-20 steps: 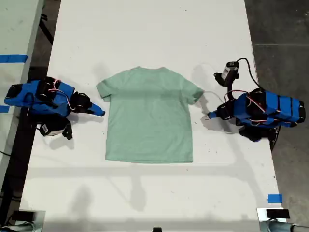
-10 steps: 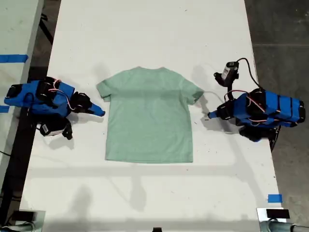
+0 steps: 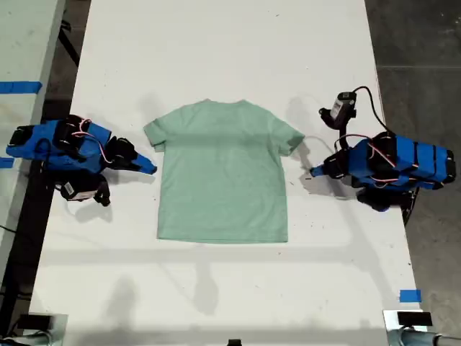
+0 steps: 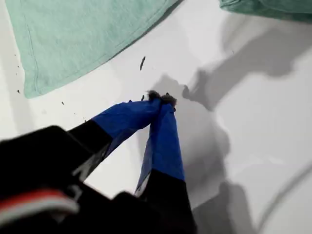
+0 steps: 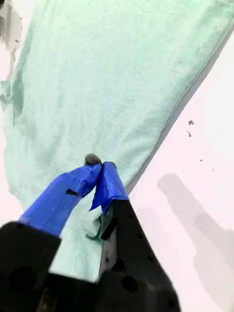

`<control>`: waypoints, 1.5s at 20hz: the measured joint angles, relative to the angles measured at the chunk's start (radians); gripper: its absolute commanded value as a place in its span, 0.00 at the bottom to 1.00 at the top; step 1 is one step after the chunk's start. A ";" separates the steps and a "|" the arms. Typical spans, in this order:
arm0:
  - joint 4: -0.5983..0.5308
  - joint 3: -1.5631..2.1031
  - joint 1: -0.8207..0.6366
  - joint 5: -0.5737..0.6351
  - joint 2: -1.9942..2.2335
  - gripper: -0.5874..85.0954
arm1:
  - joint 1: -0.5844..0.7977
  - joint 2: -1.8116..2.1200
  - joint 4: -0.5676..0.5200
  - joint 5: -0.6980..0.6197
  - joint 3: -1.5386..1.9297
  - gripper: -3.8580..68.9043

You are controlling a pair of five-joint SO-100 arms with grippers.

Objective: Fold tshirt

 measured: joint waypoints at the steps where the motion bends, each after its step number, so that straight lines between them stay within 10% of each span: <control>1: 0.006 -0.014 0.006 -0.026 0.000 0.01 | 0.000 0.000 0.000 0.000 0.000 0.06; 14: 0.006 -0.811 0.067 -0.020 -0.928 0.01 | 0.000 0.000 0.000 0.000 0.000 0.06; 25: -0.291 -0.813 0.067 0.034 -1.045 0.01 | 0.026 0.000 0.000 0.008 0.000 0.09; 30: -0.331 -0.811 0.067 0.044 -1.058 0.01 | 0.023 0.006 -0.061 0.661 0.002 0.09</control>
